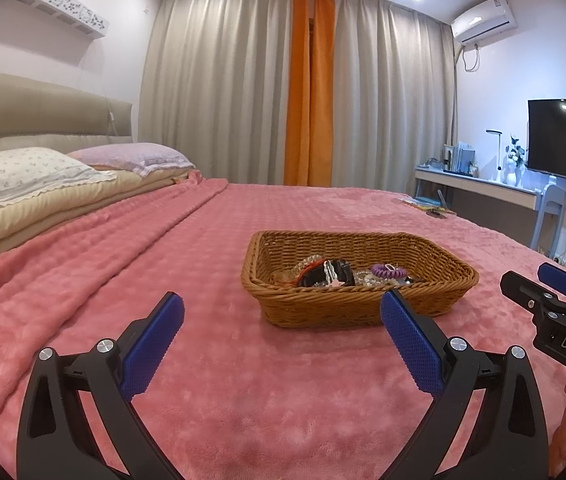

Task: Organize jewelry

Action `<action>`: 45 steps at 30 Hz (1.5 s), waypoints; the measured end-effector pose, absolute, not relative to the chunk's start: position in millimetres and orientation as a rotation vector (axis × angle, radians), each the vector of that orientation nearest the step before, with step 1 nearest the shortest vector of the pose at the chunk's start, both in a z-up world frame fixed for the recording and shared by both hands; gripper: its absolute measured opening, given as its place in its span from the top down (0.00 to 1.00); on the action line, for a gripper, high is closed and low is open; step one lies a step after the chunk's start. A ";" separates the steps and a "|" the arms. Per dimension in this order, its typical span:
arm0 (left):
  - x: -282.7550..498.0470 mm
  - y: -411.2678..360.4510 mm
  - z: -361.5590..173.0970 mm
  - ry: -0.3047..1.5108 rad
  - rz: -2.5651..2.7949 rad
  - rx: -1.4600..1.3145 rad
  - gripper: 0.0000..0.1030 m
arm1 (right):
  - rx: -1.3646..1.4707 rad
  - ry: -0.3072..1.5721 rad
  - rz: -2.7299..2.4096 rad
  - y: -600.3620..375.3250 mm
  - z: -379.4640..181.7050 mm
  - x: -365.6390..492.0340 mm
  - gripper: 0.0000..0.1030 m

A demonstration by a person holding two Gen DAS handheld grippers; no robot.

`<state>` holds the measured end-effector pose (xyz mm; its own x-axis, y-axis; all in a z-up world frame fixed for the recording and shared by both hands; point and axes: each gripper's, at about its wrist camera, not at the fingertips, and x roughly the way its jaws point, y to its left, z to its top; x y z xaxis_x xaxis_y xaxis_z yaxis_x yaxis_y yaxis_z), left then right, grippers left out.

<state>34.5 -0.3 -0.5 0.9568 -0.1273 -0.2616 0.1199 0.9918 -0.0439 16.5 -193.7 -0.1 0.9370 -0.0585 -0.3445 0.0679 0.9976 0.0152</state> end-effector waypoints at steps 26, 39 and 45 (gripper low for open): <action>34.5 -0.8 -1.1 0.275 -0.123 -0.026 0.07 | 0.012 0.352 -0.063 -192.2 0.1 16.6 0.33; 33.3 -0.3 -2.0 0.270 -0.120 -0.025 0.07 | 0.010 0.353 -0.062 -191.5 0.1 16.8 0.33; 34.4 0.1 -3.9 0.281 -0.113 -0.036 0.07 | 0.009 0.354 -0.062 -191.2 0.2 16.8 0.33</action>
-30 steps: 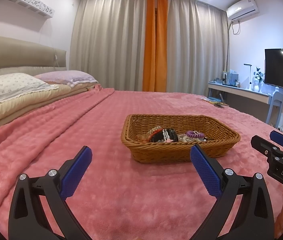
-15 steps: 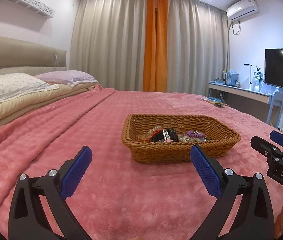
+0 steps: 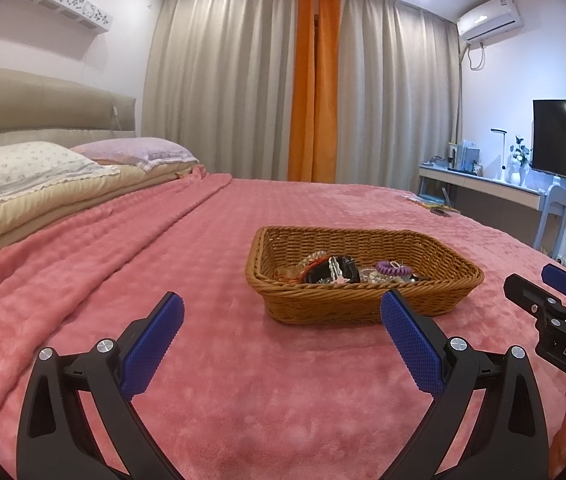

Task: Organize jewelry

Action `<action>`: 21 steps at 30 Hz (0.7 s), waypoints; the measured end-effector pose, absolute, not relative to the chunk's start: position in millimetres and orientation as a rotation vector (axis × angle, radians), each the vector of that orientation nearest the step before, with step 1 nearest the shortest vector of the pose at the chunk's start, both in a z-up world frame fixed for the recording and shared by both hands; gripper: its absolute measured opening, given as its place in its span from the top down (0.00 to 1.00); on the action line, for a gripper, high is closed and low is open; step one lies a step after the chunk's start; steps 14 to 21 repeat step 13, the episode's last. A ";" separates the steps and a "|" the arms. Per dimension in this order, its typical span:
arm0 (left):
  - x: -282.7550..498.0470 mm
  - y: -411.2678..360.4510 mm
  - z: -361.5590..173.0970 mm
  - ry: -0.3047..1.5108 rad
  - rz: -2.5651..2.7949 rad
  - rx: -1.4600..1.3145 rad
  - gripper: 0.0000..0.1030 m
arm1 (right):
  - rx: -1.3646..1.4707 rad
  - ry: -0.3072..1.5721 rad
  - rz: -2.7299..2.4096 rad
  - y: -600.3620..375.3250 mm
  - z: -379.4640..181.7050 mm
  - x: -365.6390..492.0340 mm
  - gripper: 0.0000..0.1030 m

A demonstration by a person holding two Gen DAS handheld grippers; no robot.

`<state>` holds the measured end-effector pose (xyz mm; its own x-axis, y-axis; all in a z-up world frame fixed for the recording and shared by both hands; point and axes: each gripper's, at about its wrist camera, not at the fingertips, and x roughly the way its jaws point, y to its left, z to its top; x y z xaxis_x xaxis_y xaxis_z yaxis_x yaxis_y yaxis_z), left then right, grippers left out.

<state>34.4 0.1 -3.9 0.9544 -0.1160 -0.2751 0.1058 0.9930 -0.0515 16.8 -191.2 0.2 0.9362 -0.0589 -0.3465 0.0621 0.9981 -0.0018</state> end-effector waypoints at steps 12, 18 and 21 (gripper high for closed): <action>34.7 -0.8 -2.5 0.288 -0.104 -0.026 0.07 | 0.009 0.353 -0.063 -191.0 0.1 16.7 0.31; 34.2 -0.8 -2.5 0.288 -0.106 -0.026 0.07 | 0.009 0.353 -0.064 -191.1 0.2 16.9 0.31; 34.2 -0.8 -2.5 0.288 -0.106 -0.026 0.07 | 0.009 0.353 -0.064 -191.1 0.2 16.9 0.31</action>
